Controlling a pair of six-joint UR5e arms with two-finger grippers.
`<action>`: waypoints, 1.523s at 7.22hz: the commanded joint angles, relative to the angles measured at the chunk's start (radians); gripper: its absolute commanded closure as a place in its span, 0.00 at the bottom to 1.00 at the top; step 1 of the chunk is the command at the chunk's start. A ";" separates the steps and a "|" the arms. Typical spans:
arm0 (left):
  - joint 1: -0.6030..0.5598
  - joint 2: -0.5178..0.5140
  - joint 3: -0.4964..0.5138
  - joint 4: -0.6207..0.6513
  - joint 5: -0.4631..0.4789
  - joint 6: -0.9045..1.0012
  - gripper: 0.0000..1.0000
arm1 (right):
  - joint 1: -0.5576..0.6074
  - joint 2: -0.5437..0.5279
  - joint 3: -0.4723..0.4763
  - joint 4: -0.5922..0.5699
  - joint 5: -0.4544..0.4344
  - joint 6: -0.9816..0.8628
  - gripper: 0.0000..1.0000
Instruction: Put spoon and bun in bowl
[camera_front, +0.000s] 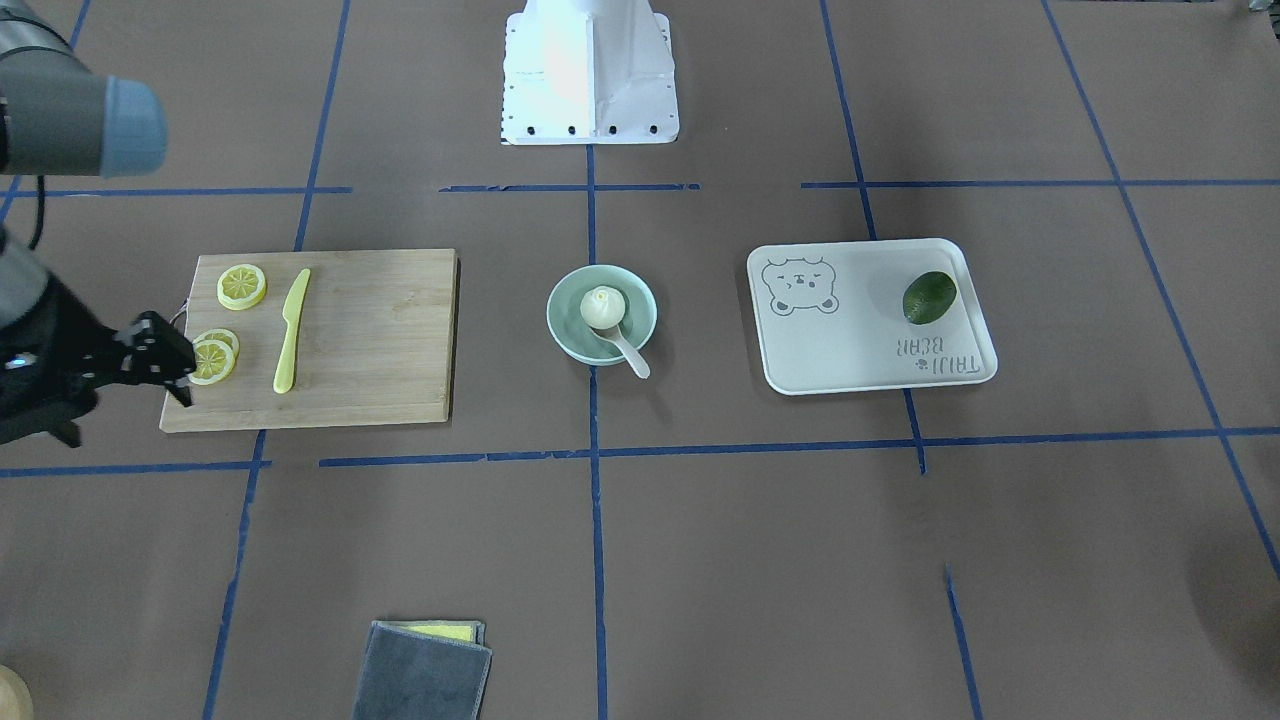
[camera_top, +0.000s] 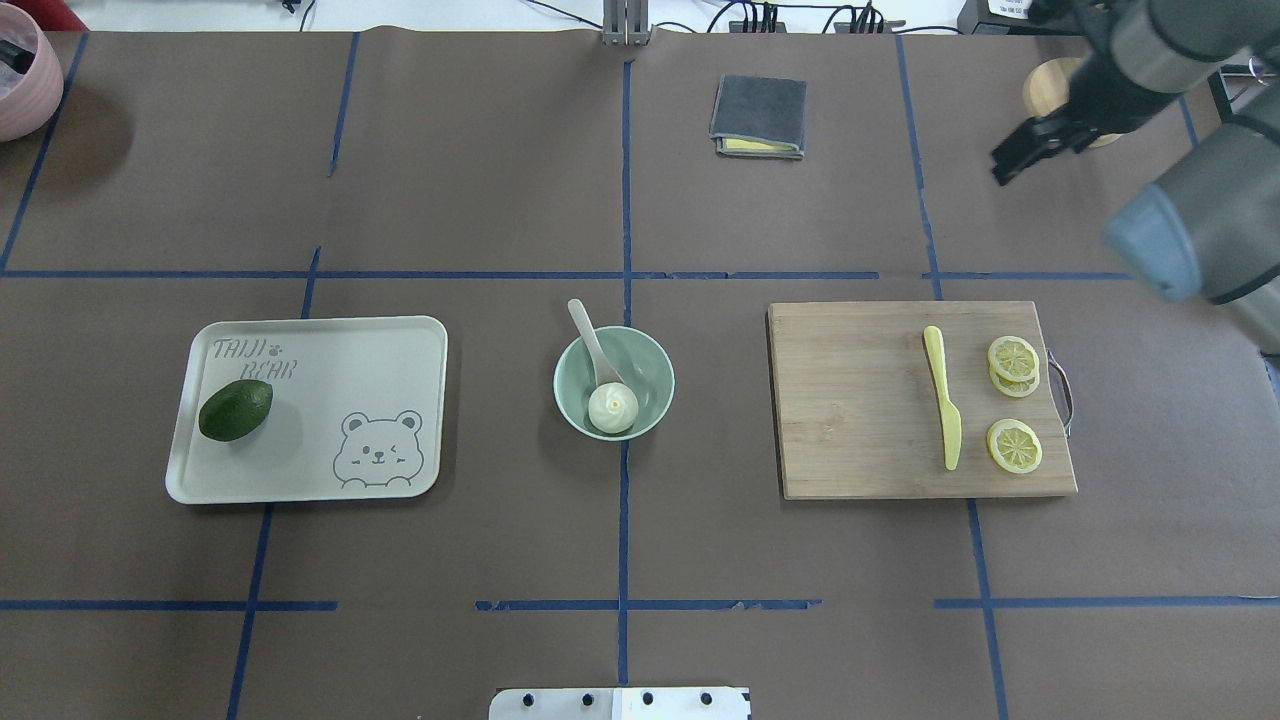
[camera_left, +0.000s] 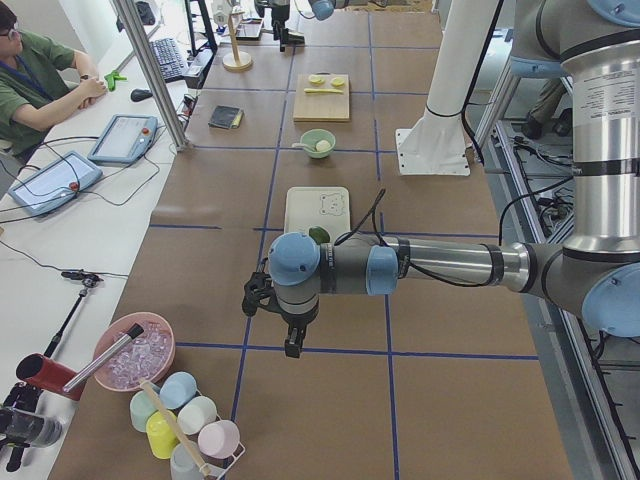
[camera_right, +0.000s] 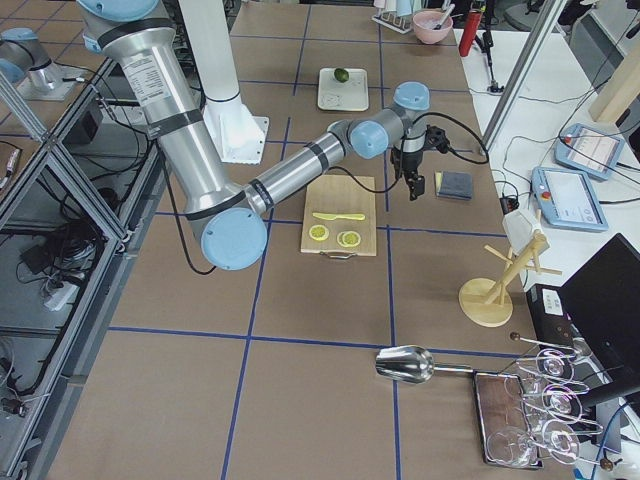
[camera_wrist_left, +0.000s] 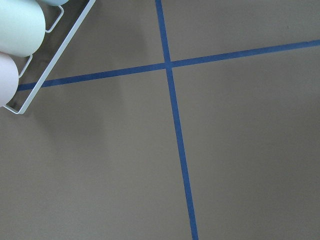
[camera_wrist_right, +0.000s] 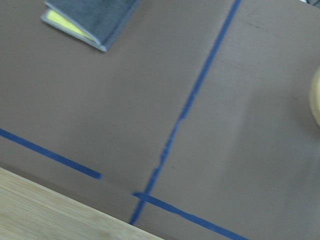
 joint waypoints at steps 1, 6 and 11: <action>0.000 0.001 0.000 -0.002 0.001 0.001 0.00 | 0.160 -0.150 0.004 -0.003 0.061 -0.146 0.00; 0.000 0.001 0.001 -0.002 -0.002 -0.001 0.00 | 0.234 -0.467 0.112 0.008 0.071 -0.178 0.00; 0.000 0.000 -0.002 -0.005 -0.003 0.001 0.00 | 0.310 -0.482 0.073 0.008 0.186 -0.186 0.00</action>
